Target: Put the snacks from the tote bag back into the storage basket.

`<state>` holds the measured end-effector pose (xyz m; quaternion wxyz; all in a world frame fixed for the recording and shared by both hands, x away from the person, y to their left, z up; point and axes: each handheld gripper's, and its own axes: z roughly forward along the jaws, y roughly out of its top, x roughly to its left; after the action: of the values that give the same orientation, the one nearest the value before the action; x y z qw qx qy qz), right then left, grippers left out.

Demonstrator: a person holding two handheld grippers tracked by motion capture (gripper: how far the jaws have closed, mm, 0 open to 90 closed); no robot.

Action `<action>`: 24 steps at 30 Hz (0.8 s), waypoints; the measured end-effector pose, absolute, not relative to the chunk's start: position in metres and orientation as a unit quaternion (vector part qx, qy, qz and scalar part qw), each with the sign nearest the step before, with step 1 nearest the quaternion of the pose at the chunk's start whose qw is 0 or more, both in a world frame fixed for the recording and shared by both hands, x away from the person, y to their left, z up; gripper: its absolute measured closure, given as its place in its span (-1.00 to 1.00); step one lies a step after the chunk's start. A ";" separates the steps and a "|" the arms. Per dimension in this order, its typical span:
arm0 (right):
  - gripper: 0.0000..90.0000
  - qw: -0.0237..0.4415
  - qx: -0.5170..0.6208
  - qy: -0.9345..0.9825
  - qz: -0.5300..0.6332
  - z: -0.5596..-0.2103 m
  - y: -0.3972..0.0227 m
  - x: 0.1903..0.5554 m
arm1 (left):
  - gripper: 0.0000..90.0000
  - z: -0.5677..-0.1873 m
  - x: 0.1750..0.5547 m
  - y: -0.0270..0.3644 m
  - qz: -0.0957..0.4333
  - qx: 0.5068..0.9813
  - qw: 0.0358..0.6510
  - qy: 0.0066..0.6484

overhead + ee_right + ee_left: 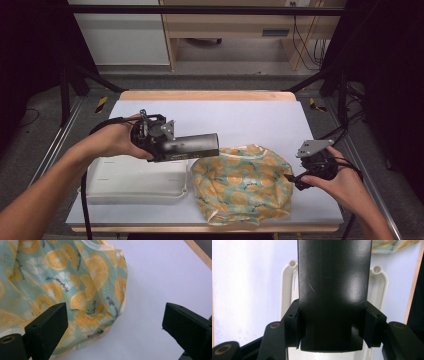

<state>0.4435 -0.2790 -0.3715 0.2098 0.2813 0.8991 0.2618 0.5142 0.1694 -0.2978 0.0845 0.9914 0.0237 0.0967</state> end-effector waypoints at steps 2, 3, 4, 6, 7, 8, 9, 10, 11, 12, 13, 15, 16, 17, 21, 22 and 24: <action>-0.86 0.209 0.280 0.899 0.265 -0.374 -0.281 0.440 | -0.03 -0.295 0.515 0.173 0.098 0.991 0.087 0.028; -0.86 0.210 0.281 0.898 0.264 -0.375 -0.282 0.438 | -0.03 -0.293 0.515 0.175 0.099 0.991 0.085 0.028; -0.86 0.212 0.283 0.898 0.261 -0.377 -0.283 0.436 | -0.03 -0.292 0.515 0.177 0.101 0.991 0.084 0.029; -0.85 0.214 0.282 0.898 0.261 -0.378 -0.284 0.433 | -0.03 -0.289 0.514 0.180 0.103 0.991 0.085 0.032; -0.85 0.215 0.282 0.899 0.256 -0.378 -0.285 0.432 | -0.03 -0.288 0.513 0.182 0.104 0.991 0.083 0.032; -0.85 0.218 0.283 0.897 0.259 -0.379 -0.286 0.429 | -0.03 -0.286 0.513 0.184 0.107 0.990 0.084 0.037; -0.85 0.220 0.283 0.897 0.257 -0.379 -0.288 0.427 | -0.03 -0.286 0.513 0.186 0.109 0.990 0.084 0.038; -0.85 0.222 0.287 0.895 0.261 -0.380 -0.288 0.426 | -0.03 -0.285 0.512 0.187 0.108 0.990 0.085 0.039; -0.85 0.222 0.286 0.895 0.261 -0.380 -0.289 0.424 | -0.03 -0.284 0.511 0.189 0.109 0.990 0.085 0.040; -0.85 0.224 0.288 0.894 0.260 -0.380 -0.290 0.423 | -0.03 -0.284 0.511 0.190 0.109 0.990 0.084 0.040; -0.85 0.225 0.288 0.893 0.263 -0.381 -0.291 0.421 | -0.03 -0.284 0.510 0.191 0.110 0.990 0.082 0.039; -0.85 0.226 0.290 0.892 0.264 -0.382 -0.292 0.420 | -0.03 -0.284 0.510 0.193 0.110 0.990 0.079 0.038; -0.85 0.226 0.292 0.891 0.265 -0.383 -0.293 0.419 | -0.03 -0.285 0.509 0.194 0.110 0.990 0.077 0.038; -0.83 0.225 0.290 0.892 0.262 -0.384 -0.293 0.419 | -0.03 -0.285 0.509 0.194 0.107 0.991 0.076 0.037; -0.83 0.230 0.291 0.890 0.264 -0.384 -0.296 0.415 | -0.03 -0.288 0.508 0.197 0.105 0.991 0.075 0.036; -0.84 0.228 0.290 0.891 0.266 -0.384 -0.297 0.415 | -0.03 -0.289 0.508 0.197 0.104 0.991 0.075 0.038; -0.84 0.227 0.289 0.891 0.267 -0.386 -0.297 0.413 | -0.03 -0.289 0.508 0.199 0.105 0.991 0.072 0.039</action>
<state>0.4127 -0.2971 -0.3863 0.2269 0.2889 0.8908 0.2674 0.5080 0.1987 -0.2893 0.0723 0.9911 0.0387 0.1047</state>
